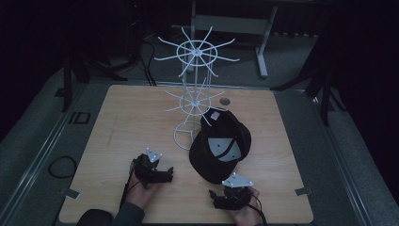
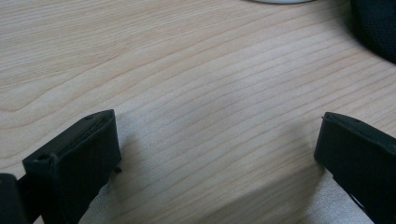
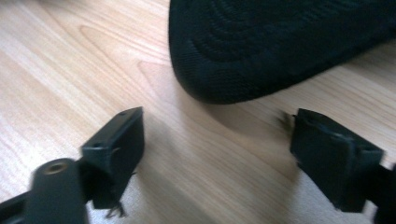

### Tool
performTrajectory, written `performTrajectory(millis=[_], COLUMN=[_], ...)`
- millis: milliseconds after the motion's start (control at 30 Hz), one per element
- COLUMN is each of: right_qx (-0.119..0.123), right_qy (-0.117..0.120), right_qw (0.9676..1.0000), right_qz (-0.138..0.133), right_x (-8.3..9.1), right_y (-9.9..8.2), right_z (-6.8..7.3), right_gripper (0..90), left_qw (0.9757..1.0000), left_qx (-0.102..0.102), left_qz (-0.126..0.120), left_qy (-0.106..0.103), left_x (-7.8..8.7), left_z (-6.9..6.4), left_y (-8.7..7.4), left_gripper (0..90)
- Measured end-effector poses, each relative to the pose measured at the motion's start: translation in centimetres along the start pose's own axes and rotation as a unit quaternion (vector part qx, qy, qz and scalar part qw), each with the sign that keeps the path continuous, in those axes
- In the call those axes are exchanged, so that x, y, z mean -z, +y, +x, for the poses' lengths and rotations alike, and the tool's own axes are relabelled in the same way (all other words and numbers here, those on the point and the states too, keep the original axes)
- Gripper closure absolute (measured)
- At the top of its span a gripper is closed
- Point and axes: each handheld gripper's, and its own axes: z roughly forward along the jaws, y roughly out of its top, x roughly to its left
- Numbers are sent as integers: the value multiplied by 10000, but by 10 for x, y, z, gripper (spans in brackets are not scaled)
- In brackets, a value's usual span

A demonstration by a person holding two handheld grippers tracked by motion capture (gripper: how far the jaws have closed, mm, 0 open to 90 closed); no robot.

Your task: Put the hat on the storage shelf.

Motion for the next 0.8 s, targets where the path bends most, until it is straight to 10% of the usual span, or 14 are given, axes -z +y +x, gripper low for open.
performTrajectory(millis=[800], right_qx=[-43], right_qy=[-39], right_qw=[9999], right_qz=[140], right_x=[0], right_y=[4], right_z=[3], right_gripper=[189], left_qw=[10000], left_qx=[1], left_qz=[0], left_qy=[-1], left_x=[0], left_z=[0], left_y=[0], left_gripper=[1])
